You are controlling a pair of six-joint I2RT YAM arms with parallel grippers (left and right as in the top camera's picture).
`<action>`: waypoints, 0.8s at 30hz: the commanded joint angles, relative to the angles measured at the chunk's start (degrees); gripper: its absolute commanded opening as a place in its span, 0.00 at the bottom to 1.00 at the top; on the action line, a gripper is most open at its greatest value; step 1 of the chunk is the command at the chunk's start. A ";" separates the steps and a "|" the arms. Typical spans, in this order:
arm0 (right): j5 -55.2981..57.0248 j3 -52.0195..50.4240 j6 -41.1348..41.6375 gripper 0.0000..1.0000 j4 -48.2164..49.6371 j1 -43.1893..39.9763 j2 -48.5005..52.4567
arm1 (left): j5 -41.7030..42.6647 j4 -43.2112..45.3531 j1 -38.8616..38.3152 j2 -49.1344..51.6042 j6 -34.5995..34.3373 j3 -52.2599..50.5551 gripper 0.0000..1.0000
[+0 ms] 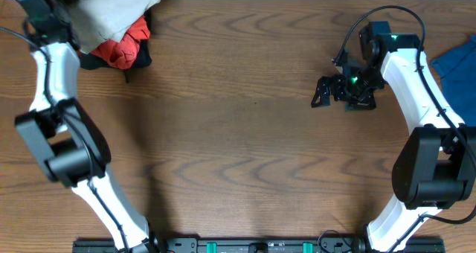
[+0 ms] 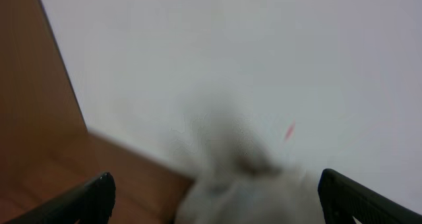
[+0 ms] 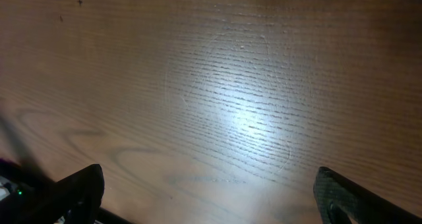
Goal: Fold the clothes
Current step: 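Lower the shirt onto the red-and-black stack and release the left gripper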
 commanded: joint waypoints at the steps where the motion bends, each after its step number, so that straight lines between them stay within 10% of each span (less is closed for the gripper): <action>1: -0.07 0.70 0.46 0.99 -0.39 -0.48 0.15 | 0.20 0.50 -0.04 5.70 0.11 -0.42 0.98; 24: -0.04 0.70 0.59 0.99 -1.18 -0.48 0.15 | 0.22 11.08 -5.73 -6.75 6.38 -0.39 0.98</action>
